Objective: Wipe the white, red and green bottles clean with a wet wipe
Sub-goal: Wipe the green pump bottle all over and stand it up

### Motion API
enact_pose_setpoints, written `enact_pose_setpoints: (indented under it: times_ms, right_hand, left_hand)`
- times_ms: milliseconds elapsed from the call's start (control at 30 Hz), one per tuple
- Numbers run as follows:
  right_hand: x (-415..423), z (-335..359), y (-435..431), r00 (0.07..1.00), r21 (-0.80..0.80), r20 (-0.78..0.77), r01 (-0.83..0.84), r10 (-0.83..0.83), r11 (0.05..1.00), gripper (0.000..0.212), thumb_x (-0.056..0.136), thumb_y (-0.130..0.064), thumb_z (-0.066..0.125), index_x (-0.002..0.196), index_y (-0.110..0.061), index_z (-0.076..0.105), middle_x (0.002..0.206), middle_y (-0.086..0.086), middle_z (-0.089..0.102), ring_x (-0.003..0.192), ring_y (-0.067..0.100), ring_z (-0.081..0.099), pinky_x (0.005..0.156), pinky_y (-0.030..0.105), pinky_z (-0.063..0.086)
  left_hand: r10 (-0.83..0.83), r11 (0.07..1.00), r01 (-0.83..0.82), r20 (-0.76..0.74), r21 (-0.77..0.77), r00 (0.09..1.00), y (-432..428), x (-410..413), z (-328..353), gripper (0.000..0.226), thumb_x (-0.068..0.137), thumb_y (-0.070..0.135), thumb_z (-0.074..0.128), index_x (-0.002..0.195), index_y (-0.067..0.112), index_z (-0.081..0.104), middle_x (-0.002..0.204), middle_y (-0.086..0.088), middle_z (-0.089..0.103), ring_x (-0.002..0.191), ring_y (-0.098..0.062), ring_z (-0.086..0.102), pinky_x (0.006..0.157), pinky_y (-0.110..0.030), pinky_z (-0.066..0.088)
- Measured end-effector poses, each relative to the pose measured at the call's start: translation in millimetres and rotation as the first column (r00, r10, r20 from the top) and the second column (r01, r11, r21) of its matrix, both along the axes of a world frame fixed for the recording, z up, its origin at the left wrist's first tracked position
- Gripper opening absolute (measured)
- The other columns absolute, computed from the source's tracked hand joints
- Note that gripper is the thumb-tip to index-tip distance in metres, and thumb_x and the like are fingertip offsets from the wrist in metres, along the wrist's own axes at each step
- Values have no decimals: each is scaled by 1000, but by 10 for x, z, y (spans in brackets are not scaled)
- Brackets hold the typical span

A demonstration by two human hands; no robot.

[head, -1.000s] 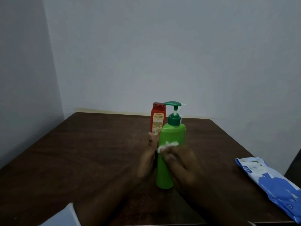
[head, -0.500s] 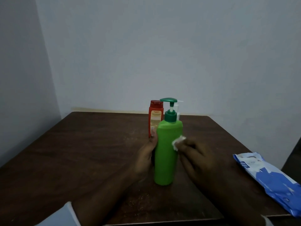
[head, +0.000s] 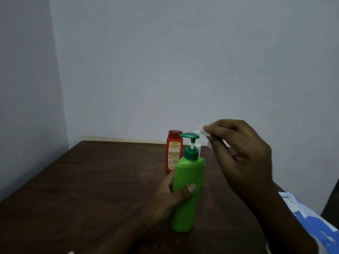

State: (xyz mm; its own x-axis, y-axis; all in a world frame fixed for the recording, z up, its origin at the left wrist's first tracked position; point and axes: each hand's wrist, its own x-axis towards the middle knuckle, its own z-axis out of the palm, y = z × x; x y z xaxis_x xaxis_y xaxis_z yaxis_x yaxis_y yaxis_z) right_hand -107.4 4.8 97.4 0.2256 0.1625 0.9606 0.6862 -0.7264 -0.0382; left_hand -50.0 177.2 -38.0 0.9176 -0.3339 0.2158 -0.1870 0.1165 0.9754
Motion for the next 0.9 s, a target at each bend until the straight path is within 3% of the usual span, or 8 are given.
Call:
enact_pose_setpoints:
  times_ms: [100, 200, 367, 500, 667, 800, 900]
  right_hand:
    - [118, 206, 178, 988, -133, -140, -89, 70, 987, 18, 88, -5, 65, 101, -12, 74, 100, -2, 70, 96, 9, 63, 84, 28, 50]
    - [156, 268, 253, 973, -304, -231, -98, 27, 948, 19, 88, -14, 61, 101, -18, 73, 101, -10, 72, 95, 3, 61, 83, 26, 49]
    - [42, 328, -54, 943, -220, -334, -70, -8, 973, 18, 85, -11, 69, 98, -21, 76, 90, -15, 72, 81, -4, 64, 70, 5, 42]
    - [69, 365, -9, 965, -149, -263, -47, 7, 988, 20, 85, -7, 68, 100, -19, 76, 92, -13, 72, 82, -2, 64, 73, 8, 44]
    - [142, 291, 197, 961, -316, -278, -88, -3, 945, 23, 89, -18, 61, 108, -20, 74, 106, -9, 71, 99, 0, 62, 86, 17, 48]
    - [98, 307, -54, 942, -204, -337, -73, 0, 976, 20, 86, -11, 67, 99, -23, 76, 95, -16, 71, 89, -5, 64, 76, 10, 47]
    - [113, 321, -88, 945, -104, -326, -58, 21, 993, 20, 84, -7, 68, 95, -22, 76, 90, -17, 70, 87, -2, 64, 73, 12, 48]
  left_hand:
    - [-17, 999, 16, 26, 47, 1000, 3, -17, -8, 65, 79, 40, 86, 136, 26, 59, 128, -5, 72, 118, -26, 69, 102, -59, 53]
    - [4, 1000, -4, -4, 24, 1000, 9, -42, 16, 63, 81, 34, 85, 137, 26, 58, 128, -4, 72, 118, -26, 70, 103, -58, 53]
    - [-23, 999, 23, 2, 30, 1000, 13, -51, 22, 58, 85, 28, 82, 137, 29, 56, 126, -1, 73, 117, -21, 70, 101, -48, 56]
    - [-25, 1000, 26, -32, 18, 999, 11, -49, 4, 63, 83, 32, 84, 139, 30, 55, 128, -2, 73, 119, -23, 69, 104, -52, 54]
    - [-40, 999, 40, -31, 9, 999, -2, -27, 21, 68, 81, 36, 85, 141, 27, 54, 130, -5, 71, 121, -26, 68, 105, -57, 52]
    - [-57, 997, 55, -56, -52, 997, -15, 8, -36, 69, 80, 28, 86, 141, 26, 54, 128, -9, 73, 120, -29, 69, 106, -56, 52]
    - [-69, 995, 65, -54, -80, 996, -34, -4, -27, 69, 79, 23, 83, 141, 25, 54, 125, -9, 74, 118, -29, 70, 103, -53, 55]
